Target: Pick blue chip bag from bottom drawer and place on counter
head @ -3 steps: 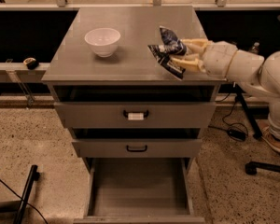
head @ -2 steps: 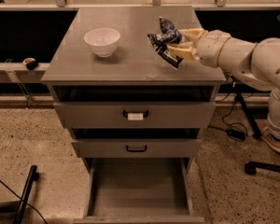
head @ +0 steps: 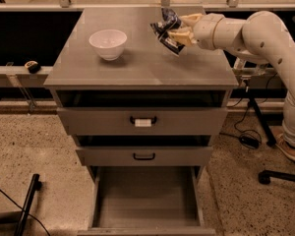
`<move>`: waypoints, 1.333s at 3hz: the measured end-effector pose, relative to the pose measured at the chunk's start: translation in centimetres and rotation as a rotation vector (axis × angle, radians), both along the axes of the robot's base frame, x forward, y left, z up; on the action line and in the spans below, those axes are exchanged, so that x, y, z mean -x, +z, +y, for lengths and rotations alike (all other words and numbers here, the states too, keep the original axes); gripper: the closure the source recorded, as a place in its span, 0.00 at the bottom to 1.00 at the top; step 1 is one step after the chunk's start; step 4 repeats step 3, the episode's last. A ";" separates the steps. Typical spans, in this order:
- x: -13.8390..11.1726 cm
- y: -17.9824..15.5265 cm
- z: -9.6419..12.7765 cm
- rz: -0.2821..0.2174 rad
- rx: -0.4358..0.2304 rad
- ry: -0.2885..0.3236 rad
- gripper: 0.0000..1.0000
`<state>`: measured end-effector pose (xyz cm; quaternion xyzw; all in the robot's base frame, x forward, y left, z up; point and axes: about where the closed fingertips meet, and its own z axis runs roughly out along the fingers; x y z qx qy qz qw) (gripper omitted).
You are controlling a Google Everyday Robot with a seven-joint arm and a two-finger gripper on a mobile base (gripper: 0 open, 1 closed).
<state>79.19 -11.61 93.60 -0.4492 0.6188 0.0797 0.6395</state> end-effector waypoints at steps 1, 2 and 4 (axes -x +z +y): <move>-0.4 -1.8 0.6 0.063 0.041 0.091 0.01; -0.1 -2.9 -2.1 0.120 0.064 0.152 0.00; 2.5 -0.5 -5.0 0.175 0.150 0.219 0.00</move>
Offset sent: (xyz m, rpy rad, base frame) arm -0.0620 -0.0498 -0.0625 -0.1712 0.3288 0.4602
